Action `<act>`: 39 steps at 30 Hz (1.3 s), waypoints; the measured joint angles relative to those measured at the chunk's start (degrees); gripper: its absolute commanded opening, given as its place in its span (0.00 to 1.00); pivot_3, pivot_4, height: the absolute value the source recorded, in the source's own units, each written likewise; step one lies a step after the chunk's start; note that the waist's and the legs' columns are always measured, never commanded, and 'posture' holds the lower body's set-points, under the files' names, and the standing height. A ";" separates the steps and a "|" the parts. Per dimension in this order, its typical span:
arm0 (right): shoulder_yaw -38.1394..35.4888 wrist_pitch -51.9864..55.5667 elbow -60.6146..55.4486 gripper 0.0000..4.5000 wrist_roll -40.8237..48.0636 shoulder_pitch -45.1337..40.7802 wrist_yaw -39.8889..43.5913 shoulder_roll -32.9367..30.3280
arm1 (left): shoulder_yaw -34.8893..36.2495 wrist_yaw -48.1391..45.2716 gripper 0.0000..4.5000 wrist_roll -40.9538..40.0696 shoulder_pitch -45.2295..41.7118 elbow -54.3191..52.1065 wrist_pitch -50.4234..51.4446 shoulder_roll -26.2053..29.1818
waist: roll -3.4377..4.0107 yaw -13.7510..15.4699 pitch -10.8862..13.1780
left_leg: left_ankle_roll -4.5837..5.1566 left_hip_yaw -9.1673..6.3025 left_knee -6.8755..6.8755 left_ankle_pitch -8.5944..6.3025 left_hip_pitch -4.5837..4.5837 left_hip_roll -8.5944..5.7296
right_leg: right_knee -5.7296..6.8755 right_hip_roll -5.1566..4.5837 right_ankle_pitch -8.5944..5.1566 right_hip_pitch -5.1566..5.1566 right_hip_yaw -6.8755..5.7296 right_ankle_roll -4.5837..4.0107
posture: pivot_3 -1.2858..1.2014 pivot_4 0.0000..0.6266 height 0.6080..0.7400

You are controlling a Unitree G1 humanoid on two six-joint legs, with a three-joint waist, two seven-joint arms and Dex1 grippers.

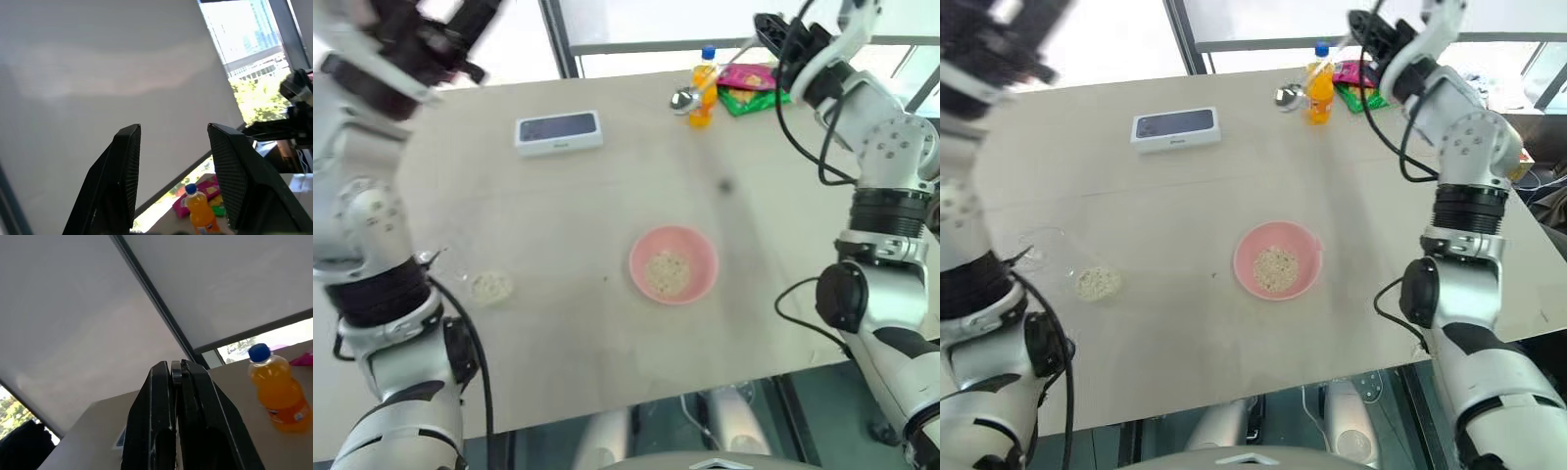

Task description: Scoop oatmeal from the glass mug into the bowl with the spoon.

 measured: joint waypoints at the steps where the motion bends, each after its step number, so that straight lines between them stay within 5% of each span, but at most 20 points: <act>1: -0.41 -0.23 1.10 0.00 -0.43 0.27 0.09 -0.92 | 3.96 1.51 0.50 -1.29 2.80 -1.14 1.68 0.96 | 0.00 -0.12 0.00 | 0.00 0.02 -0.02 0.00 0.03 0.00 | 0.00 0.02 0.00 0.00 0.03 0.00 | 0.52 0.24 1.00; 8: -1.46 -3.81 7.98 0.00 -2.66 -0.39 1.73 -4.29 | 25.40 -7.08 0.50 -9.76 31.76 -1.49 6.29 2.77 | -0.01 -0.34 0.00 | 0.01 0.05 0.01 0.00 0.05 0.05 | -0.03 0.03 0.00 0.03 0.03 0.00 | 0.52 0.24 1.00; 17: -2.34 -4.68 8.94 0.00 -3.20 -0.43 1.98 -5.38 | 35.25 -24.55 0.50 -9.30 53.35 16.27 -4.87 1.30 | 0.05 0.48 0.02 | 0.25 0.12 -0.04 -0.15 0.12 0.15 | -0.01 -0.01 0.00 0.04 0.05 -0.02 | 0.52 0.24 1.00; 25: -2.93 -3.48 5.14 0.00 -2.80 1.71 0.84 -5.32 | 23.82 -32.89 0.50 -1.38 57.80 27.63 -17.34 0.78 | 0.05 1.64 0.01 | 0.27 0.02 -0.04 -0.17 0.12 0.17 | 0.00 -0.06 0.01 0.09 -0.03 -0.04 | 0.52 0.24 1.00; 39: -3.26 1.44 -2.85 0.00 -0.86 5.53 -0.51 -5.18 | 7.57 -31.09 0.50 4.24 41.34 41.53 -25.71 0.27 | 0.04 1.71 0.00 | 0.27 0.04 -0.05 -0.17 0.08 0.17 | -0.01 -0.06 0.03 0.02 -0.01 -0.05 | 0.52 0.24 1.00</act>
